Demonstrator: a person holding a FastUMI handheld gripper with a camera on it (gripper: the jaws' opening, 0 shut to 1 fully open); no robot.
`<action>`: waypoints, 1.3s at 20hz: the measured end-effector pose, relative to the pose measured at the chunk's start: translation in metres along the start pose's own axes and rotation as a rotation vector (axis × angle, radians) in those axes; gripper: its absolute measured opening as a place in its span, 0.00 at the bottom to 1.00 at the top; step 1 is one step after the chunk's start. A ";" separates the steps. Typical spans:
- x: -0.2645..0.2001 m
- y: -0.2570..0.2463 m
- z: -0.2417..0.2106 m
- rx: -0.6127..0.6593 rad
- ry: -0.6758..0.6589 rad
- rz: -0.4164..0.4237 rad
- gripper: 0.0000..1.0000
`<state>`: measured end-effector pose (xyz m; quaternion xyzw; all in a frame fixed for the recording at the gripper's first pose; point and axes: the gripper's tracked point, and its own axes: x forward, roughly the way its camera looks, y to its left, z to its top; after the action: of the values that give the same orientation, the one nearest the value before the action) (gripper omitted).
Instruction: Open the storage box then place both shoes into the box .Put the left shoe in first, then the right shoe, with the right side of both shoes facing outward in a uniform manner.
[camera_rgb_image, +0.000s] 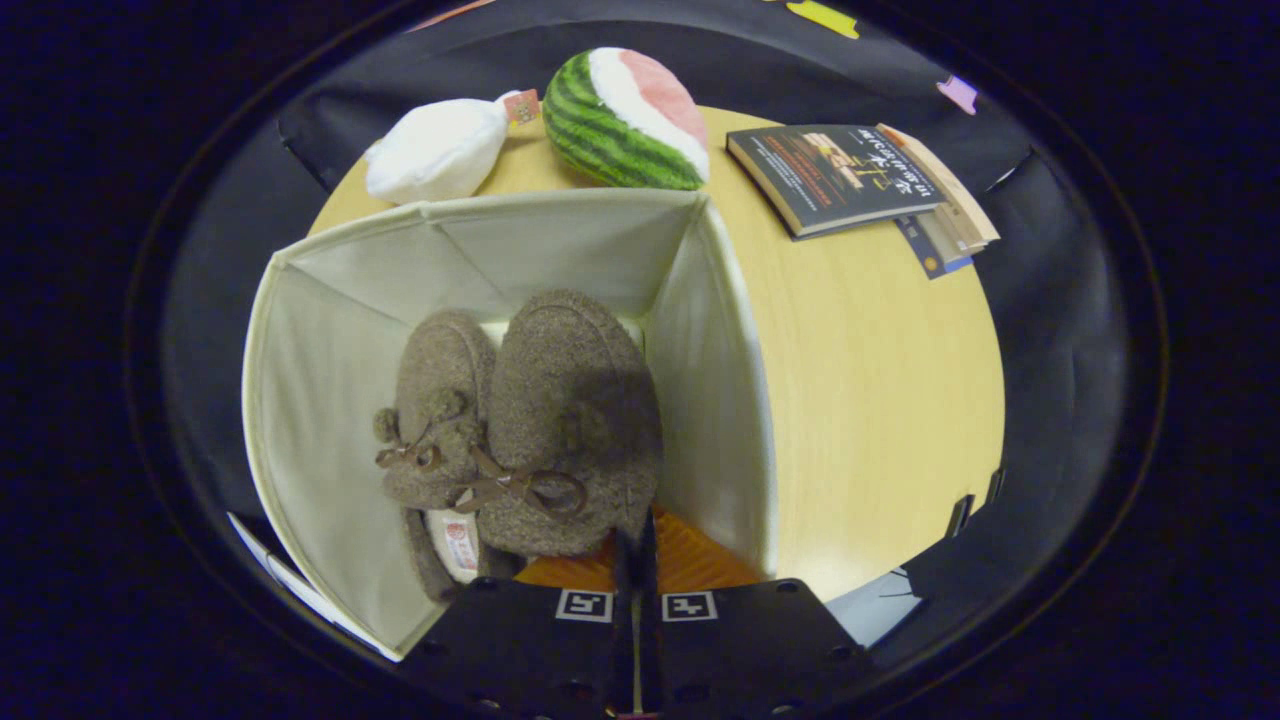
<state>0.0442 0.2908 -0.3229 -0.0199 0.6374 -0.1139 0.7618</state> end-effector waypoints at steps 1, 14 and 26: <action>0.000 0.001 0.002 -0.002 -0.007 -0.008 0.03; -0.054 0.029 -0.015 -0.122 -0.126 0.097 0.85; -0.163 -0.065 0.000 -0.028 -0.461 0.216 0.97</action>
<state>0.0085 0.2598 -0.1539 0.0121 0.4467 -0.0157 0.8945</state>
